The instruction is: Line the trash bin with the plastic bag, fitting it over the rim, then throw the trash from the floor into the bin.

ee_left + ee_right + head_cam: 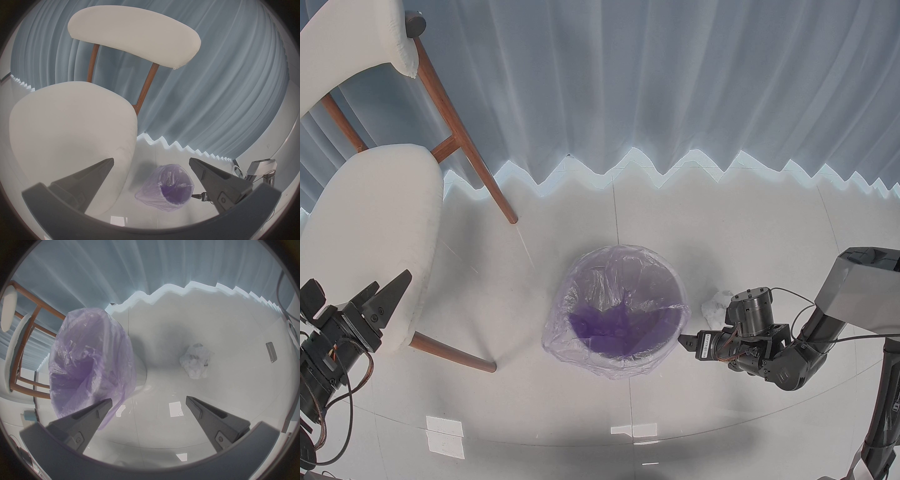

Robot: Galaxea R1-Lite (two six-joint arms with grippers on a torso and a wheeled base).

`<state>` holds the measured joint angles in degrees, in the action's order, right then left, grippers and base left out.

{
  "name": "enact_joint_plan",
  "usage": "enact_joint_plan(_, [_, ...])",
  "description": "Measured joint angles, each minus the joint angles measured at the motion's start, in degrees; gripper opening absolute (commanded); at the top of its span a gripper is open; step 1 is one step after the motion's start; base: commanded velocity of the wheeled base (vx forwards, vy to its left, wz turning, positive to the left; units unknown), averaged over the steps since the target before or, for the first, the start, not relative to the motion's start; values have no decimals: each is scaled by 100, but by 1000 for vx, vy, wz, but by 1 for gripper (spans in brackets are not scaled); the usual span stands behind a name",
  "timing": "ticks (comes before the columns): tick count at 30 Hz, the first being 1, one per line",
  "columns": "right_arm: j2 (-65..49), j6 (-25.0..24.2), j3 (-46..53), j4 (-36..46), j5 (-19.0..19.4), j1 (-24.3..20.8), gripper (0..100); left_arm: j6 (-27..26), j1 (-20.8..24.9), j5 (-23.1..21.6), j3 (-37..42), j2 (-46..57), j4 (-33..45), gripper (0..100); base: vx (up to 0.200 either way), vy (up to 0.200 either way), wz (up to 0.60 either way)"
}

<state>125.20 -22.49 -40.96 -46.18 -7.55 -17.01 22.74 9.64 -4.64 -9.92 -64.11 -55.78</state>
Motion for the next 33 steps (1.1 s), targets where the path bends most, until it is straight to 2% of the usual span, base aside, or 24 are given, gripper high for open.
enact_joint_plan(33, [1017, -134, -835, -180, -13, -11, 100, -205, -20, 82, 41, 46, 224, 100, 0, 0, 0])
